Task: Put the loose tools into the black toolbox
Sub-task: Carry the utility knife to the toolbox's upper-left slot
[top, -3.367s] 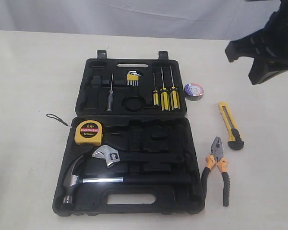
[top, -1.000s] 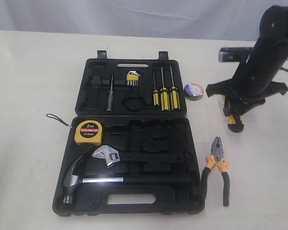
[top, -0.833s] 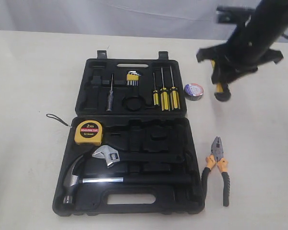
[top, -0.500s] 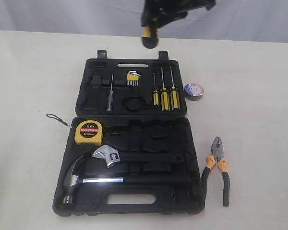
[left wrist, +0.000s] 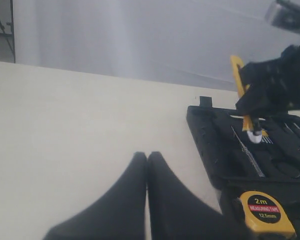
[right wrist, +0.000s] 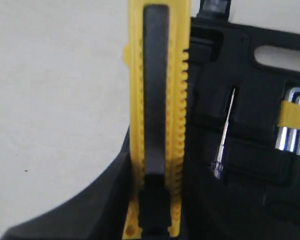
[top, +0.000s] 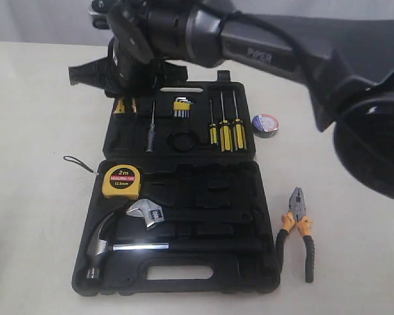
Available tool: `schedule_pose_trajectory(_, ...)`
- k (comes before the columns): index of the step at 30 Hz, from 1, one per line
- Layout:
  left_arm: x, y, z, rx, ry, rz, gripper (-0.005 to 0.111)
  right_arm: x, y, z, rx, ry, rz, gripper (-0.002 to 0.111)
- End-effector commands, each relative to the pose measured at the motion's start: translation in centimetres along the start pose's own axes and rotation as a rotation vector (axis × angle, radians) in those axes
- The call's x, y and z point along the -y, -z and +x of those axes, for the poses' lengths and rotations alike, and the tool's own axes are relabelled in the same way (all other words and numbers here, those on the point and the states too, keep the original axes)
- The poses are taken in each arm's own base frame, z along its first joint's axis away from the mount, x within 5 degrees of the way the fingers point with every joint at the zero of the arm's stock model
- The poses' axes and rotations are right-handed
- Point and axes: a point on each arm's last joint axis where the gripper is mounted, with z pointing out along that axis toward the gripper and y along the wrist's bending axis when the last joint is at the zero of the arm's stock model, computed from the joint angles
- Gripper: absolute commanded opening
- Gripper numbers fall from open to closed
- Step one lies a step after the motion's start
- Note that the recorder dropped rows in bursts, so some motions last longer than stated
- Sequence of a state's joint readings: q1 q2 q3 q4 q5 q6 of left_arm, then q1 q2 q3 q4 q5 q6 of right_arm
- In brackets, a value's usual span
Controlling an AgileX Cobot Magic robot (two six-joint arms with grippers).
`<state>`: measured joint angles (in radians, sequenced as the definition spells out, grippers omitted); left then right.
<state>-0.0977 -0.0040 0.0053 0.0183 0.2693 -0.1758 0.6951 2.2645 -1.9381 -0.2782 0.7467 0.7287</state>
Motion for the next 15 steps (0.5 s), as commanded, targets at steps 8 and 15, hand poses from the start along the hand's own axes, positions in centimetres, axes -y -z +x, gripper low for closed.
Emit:
schedule_pose_trajectory(8,0.1,0.0,-0.1,-0.001,0.003,0.006,0.0,-0.8,-3.4,1.9,-0.022,-0.098,-0.01,-0.001)
schedule_pose_trajectory(15,0.1,0.0,-0.1,-0.001,0.003,0.006,0.0,-1.2,-3.9,2.5,-0.037,-0.117,-0.012,-0.001)
